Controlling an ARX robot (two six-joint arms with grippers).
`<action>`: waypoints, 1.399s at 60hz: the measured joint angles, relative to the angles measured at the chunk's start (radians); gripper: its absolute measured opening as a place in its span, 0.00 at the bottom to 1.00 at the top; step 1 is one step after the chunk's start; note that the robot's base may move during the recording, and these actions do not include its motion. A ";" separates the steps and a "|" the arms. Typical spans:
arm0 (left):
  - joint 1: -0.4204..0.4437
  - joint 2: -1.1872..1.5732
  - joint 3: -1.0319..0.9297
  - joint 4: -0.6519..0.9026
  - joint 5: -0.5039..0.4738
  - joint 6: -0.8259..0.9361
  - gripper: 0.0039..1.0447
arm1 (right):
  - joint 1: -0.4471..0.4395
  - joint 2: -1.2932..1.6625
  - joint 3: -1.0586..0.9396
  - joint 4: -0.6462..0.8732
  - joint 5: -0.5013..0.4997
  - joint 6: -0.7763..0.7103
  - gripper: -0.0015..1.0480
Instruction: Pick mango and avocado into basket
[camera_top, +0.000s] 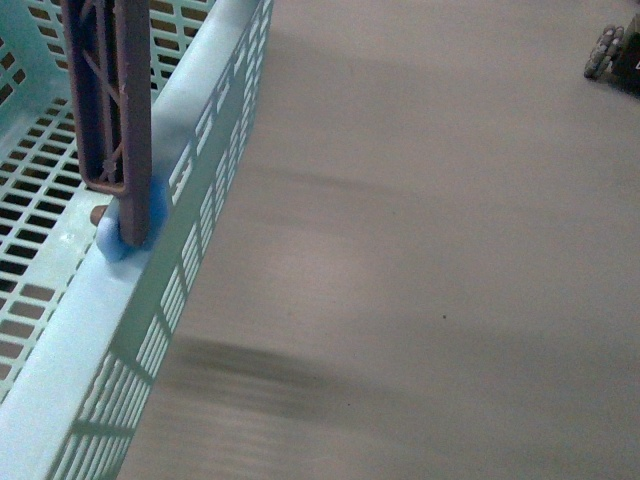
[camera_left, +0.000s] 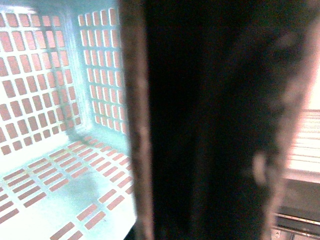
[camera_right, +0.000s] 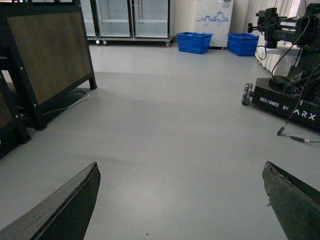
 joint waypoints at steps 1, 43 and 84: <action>0.000 0.000 0.000 0.000 0.000 0.000 0.05 | 0.000 0.000 0.000 0.000 0.000 0.000 0.93; 0.000 0.000 0.000 -0.002 -0.001 0.003 0.05 | 0.000 0.000 0.000 0.000 0.000 0.000 0.93; 0.000 0.000 0.006 -0.002 -0.001 0.004 0.05 | 0.000 0.000 0.000 0.000 0.000 0.000 0.93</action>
